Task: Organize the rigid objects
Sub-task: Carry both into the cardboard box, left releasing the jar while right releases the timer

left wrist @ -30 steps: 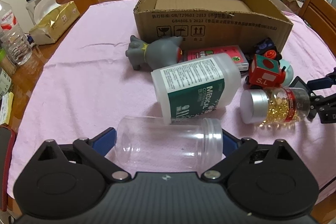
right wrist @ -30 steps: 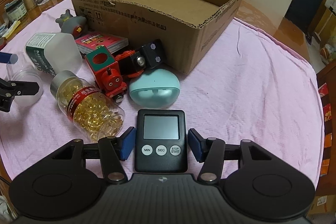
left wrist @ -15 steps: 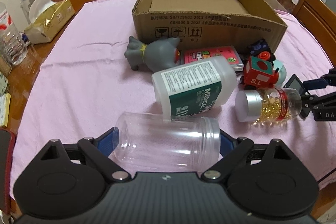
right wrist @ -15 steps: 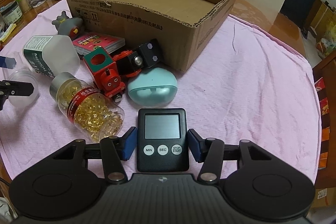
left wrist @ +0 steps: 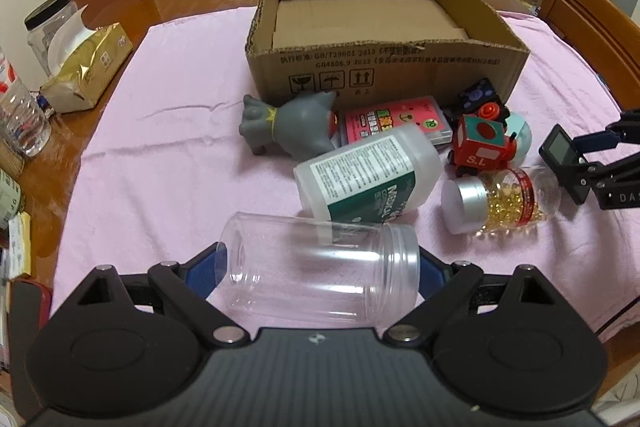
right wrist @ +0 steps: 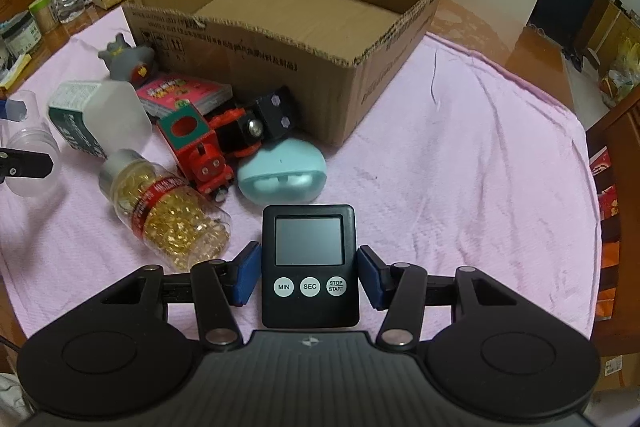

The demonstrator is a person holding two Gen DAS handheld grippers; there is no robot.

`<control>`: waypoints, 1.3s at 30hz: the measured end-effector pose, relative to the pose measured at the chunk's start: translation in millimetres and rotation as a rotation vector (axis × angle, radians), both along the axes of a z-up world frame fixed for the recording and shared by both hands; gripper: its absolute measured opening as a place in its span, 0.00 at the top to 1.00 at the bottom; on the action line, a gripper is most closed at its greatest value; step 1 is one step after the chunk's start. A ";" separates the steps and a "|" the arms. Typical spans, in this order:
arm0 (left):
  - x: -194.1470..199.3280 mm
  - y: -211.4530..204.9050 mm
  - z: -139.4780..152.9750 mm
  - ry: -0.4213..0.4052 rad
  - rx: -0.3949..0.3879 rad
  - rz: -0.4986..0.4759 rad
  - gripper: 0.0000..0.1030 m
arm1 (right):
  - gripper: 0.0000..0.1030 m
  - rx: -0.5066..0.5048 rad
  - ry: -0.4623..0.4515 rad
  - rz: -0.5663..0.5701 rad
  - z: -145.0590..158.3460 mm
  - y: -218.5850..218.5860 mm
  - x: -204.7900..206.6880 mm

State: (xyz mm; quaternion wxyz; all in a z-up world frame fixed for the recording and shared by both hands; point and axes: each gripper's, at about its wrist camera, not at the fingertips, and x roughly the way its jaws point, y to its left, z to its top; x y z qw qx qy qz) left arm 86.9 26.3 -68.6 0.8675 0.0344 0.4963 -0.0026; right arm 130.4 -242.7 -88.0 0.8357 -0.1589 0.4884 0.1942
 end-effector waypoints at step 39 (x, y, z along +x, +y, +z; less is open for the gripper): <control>210.6 -15.4 54.8 -0.171 0.010 -0.129 0.10 | 0.45 0.070 -0.150 0.159 113.0 54.3 104.4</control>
